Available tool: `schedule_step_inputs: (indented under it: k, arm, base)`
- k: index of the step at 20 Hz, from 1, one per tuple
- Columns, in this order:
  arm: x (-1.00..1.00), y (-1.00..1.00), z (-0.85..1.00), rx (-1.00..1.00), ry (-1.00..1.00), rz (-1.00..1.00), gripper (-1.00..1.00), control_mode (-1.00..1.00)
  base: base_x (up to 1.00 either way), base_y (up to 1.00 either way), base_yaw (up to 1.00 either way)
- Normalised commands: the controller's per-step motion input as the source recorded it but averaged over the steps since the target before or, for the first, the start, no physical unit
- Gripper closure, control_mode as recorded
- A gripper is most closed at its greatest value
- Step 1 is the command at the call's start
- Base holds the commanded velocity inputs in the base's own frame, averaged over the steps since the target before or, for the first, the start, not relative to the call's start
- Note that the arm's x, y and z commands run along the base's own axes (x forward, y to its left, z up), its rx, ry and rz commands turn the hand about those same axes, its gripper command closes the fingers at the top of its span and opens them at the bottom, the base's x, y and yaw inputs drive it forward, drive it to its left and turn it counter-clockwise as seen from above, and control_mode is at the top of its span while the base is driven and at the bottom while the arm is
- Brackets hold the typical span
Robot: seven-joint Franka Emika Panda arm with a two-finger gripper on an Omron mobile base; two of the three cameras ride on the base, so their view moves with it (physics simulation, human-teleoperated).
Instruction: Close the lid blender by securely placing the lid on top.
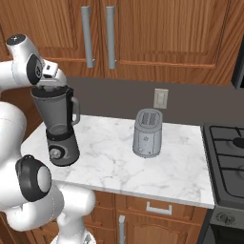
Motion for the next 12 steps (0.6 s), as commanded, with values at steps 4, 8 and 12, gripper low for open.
schedule_step_inputs:
  k: [4, 8, 12]
  arm:
    - [-0.54, 0.0, 0.0, 0.0, -0.1, 0.0, -1.0, -1.0]
    - [-0.58, -0.03, 0.0, 0.0, -0.1, 0.0, -1.0, -1.0]
    - [-0.78, -0.18, 0.0, 0.03, -0.13, 0.0, -1.0, -1.0]
  base:
    - [0.0, 0.0, 0.0]
    - [0.0, 0.0, 0.0]
    - [0.0, 0.0, 0.0]
